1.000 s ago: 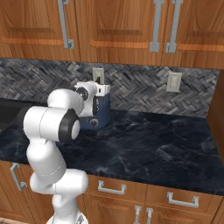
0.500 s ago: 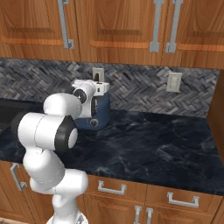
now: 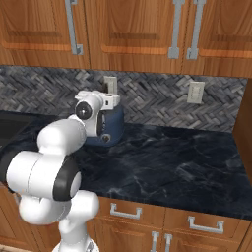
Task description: Start the toaster. Once the lever pops up, take the bread to the plate on the dining counter.
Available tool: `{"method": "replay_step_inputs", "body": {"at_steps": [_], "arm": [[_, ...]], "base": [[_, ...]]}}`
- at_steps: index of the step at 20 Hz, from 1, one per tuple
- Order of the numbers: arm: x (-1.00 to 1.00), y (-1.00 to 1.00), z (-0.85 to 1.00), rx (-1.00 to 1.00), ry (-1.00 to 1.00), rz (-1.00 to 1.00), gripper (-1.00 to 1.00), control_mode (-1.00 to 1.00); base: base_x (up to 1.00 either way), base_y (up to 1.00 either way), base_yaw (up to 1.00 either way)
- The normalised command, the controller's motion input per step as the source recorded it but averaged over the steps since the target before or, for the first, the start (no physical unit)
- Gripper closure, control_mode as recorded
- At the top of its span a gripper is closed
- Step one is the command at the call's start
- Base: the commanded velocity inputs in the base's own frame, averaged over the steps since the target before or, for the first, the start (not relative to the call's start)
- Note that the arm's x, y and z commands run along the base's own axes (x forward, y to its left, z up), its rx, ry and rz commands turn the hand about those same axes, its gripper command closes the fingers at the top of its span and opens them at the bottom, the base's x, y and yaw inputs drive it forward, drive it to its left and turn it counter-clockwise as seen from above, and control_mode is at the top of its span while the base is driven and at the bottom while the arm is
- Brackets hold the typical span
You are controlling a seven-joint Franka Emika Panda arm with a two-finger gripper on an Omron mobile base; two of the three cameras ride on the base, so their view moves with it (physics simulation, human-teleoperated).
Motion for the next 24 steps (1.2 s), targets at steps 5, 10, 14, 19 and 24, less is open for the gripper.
{"method": "replay_step_inputs", "body": {"at_steps": [5, 10, 14, 19, 24], "arm": [[-1.00, -0.01, 0.27, 0.00, 0.09, 0.00, 1.00, -1.00], [-0.97, 0.00, 0.41, 0.00, 0.14, 0.00, 1.00, -1.00], [-0.75, 0.00, 0.51, 0.00, 0.16, 0.00, 1.00, -1.00], [-0.90, -0.06, 0.18, 0.00, 0.21, -0.01, 1.00, -1.00], [-0.95, -0.16, 0.00, 0.00, 0.20, -0.04, 1.00, -1.00]], "base": [[0.00, 0.00, 0.00], [0.00, 0.00, 0.00], [0.00, 0.00, 0.00], [0.00, 0.00, 0.00], [0.00, 0.00, 0.00]]}}
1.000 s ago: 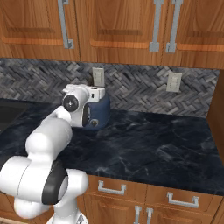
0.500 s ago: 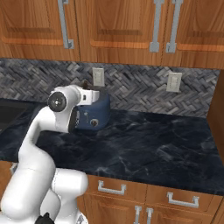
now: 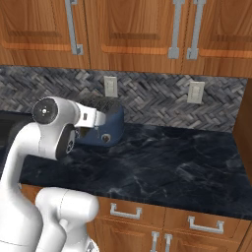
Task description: Start the toaster. Once the lever pops up, take the bread to the plate on the dining counter.
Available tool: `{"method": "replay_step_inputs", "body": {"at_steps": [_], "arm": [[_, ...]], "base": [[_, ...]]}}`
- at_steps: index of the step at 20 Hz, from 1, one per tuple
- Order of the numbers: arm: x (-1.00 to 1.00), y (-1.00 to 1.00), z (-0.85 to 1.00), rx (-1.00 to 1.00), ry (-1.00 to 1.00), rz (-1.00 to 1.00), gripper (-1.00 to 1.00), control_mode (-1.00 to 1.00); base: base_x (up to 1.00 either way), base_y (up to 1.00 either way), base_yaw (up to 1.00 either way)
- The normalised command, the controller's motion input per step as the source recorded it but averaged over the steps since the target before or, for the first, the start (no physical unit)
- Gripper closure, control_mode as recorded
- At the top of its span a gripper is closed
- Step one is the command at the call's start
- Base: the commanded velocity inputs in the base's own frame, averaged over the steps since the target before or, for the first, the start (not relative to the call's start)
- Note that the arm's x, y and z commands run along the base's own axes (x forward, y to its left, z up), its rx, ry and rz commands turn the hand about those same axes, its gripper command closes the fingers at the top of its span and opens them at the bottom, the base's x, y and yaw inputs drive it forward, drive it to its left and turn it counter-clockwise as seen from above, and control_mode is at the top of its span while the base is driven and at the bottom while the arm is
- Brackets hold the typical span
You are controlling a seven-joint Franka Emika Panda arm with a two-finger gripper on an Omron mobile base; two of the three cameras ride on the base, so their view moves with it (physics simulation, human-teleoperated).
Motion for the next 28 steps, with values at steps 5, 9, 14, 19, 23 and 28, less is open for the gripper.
{"method": "replay_step_inputs", "body": {"at_steps": [5, 9, 14, 19, 23, 28], "arm": [[-0.64, -0.04, 0.00, 0.00, 0.27, -0.04, 1.00, -1.00], [-0.24, 0.00, 0.00, 0.00, 0.27, 0.00, 1.00, -1.00], [-0.16, 0.00, 0.00, 0.00, 0.19, 0.00, 1.00, -1.00], [-0.32, 0.00, -0.08, 0.00, 0.04, 0.00, 1.00, -1.00], [-0.37, 0.00, -0.04, 0.00, 0.00, 0.00, 1.00, -1.00], [-0.17, 0.04, -0.07, 0.00, 0.01, 0.00, 1.00, -1.00]], "base": [[0.00, 0.00, 0.00], [0.00, 0.00, 0.00], [0.00, 0.00, 0.00], [0.00, 0.00, 0.00], [0.00, 0.00, 0.00], [0.00, 0.00, 0.00]]}}
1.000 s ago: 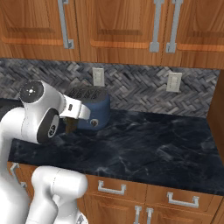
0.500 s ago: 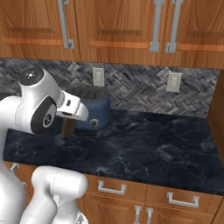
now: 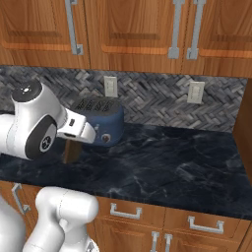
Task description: Start the toaster. Once the lever pops up, take the bread to the plate on the dining counter.
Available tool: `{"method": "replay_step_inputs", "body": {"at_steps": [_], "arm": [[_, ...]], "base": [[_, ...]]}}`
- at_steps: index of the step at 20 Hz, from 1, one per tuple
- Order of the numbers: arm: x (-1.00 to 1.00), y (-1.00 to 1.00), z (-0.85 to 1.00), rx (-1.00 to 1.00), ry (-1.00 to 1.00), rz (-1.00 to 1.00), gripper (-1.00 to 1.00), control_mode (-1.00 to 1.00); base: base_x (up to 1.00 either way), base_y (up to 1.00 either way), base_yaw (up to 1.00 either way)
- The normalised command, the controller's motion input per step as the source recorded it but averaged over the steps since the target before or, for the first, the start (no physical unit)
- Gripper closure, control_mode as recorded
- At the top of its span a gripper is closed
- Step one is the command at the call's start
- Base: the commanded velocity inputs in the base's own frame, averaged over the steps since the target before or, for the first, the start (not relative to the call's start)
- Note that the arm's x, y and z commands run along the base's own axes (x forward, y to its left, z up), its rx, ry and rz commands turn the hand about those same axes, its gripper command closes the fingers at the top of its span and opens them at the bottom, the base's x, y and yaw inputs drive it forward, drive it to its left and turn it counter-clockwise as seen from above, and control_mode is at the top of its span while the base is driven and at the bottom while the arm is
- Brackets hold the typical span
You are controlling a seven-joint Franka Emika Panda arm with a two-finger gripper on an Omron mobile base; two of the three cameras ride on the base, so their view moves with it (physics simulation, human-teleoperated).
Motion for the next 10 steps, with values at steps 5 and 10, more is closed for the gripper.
{"method": "replay_step_inputs", "body": {"at_steps": [5, 10], "arm": [[-0.07, 0.01, -0.13, 0.00, 0.03, 0.00, 1.00, -1.00], [0.00, 0.00, -0.07, 0.00, 0.00, 0.00, 1.00, -1.00]], "base": [[0.00, 0.00, 0.00], [0.00, 0.00, 0.00]]}}
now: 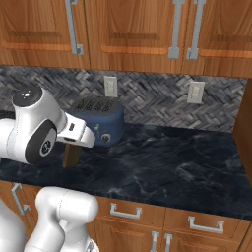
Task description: Start the toaster. Once the lever pops up, take the bread to the plate on the dining counter.
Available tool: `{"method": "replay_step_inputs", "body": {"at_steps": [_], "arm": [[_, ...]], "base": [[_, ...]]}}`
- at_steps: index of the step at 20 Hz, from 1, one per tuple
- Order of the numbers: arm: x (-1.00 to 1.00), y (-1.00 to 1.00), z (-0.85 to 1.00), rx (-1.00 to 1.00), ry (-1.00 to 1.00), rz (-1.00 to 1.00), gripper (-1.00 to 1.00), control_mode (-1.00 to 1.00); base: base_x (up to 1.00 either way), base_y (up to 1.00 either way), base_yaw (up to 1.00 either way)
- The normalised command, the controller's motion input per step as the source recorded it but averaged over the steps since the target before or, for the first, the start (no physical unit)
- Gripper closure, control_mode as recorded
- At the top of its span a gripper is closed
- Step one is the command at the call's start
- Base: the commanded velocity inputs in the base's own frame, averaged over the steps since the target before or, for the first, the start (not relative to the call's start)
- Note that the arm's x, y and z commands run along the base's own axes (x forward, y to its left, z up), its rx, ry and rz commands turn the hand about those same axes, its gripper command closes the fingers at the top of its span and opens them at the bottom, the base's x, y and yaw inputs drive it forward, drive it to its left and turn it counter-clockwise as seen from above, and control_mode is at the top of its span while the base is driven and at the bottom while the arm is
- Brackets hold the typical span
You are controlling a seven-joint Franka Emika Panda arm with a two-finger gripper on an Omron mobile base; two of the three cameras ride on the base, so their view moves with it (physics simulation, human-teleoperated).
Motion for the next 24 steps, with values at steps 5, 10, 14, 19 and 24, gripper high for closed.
{"method": "replay_step_inputs", "body": {"at_steps": [5, 10, 14, 19, 24], "arm": [[-0.06, 0.00, 0.00, 0.00, 0.00, 0.01, 1.00, 1.00], [0.00, 0.00, 0.00, 0.00, 0.00, 0.00, 1.00, 1.00], [0.00, 0.00, 0.00, 0.00, 0.00, 0.00, 1.00, 1.00], [0.00, 0.00, 0.00, 0.00, 0.00, 0.00, 1.00, 1.00], [0.00, 0.00, 0.00, 0.00, 0.00, 0.00, 1.00, 1.00]], "base": [[-0.23, 0.02, 0.04], [-0.69, 0.20, 0.35], [-0.64, 0.48, 0.73], [-0.44, 0.70, 0.93], [-0.30, 0.41, 1.00]]}}
